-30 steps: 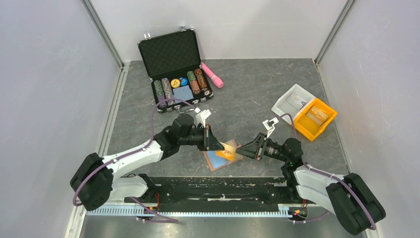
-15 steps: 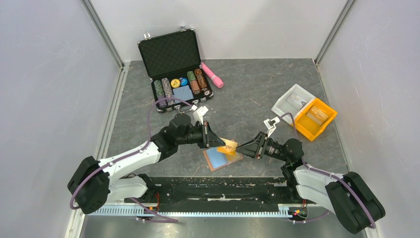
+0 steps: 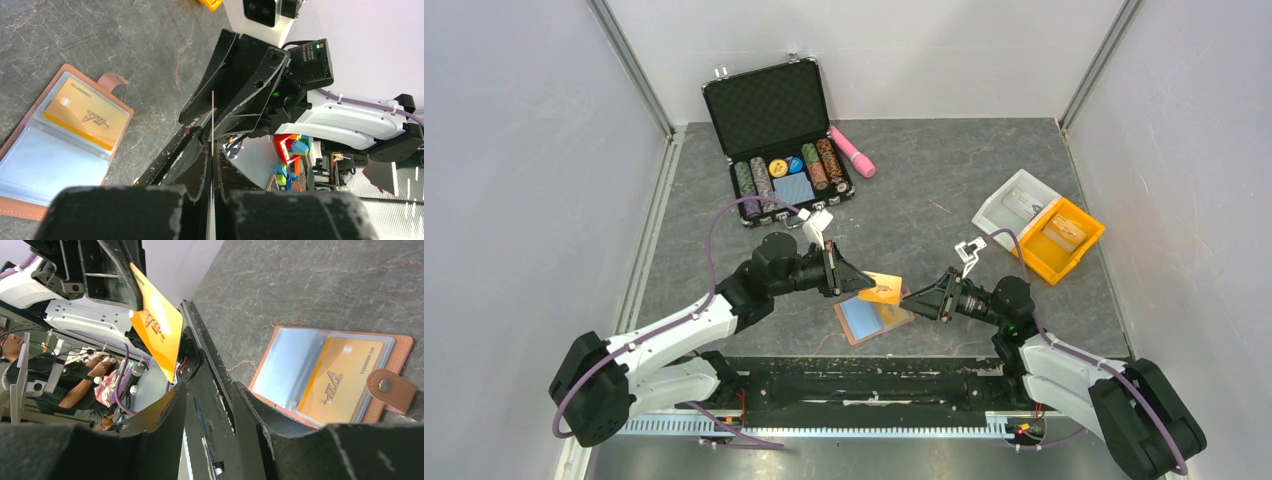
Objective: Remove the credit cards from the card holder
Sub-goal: Place the credit card in the storage box.
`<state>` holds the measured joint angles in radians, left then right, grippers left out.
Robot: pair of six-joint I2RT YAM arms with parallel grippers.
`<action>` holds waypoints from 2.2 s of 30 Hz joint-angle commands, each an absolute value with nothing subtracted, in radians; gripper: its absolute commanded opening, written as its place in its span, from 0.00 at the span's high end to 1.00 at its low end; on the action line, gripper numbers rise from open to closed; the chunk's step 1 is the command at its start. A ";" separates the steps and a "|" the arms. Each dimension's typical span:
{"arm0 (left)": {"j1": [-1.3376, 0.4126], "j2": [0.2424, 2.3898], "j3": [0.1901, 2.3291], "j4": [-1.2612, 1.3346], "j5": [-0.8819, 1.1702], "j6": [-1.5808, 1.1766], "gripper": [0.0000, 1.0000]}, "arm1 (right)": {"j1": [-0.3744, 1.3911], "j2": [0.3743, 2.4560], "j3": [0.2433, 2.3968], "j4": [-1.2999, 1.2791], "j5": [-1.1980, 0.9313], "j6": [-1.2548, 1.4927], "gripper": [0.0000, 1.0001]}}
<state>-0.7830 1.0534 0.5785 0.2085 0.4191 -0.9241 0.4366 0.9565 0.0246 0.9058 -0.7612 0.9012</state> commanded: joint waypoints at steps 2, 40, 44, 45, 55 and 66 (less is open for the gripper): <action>-0.787 1.036 0.560 0.263 0.411 -0.961 0.98 | 0.442 0.963 0.049 1.043 -0.771 0.955 0.58; -0.785 0.938 0.610 0.009 0.310 -0.826 0.00 | 0.312 1.068 0.263 0.983 -0.738 0.942 1.00; -0.786 0.895 0.680 -0.181 0.248 -0.719 0.00 | 0.188 1.074 0.353 0.772 -0.763 0.842 1.00; -0.785 0.888 0.701 -0.235 0.225 -0.687 0.00 | 0.157 1.071 0.379 0.701 -0.759 0.798 1.00; -0.785 0.849 0.906 -0.717 0.049 -0.423 0.00 | -0.310 1.132 0.656 0.084 -0.680 0.453 1.00; -0.785 0.765 0.843 -0.728 -0.094 -0.343 0.00 | -0.588 1.225 0.831 -0.189 -0.622 0.384 1.00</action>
<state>-0.7822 0.8028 0.8558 -0.7258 -0.0311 -0.4164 -0.4866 1.2259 0.7589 -0.0807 -0.6434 0.4221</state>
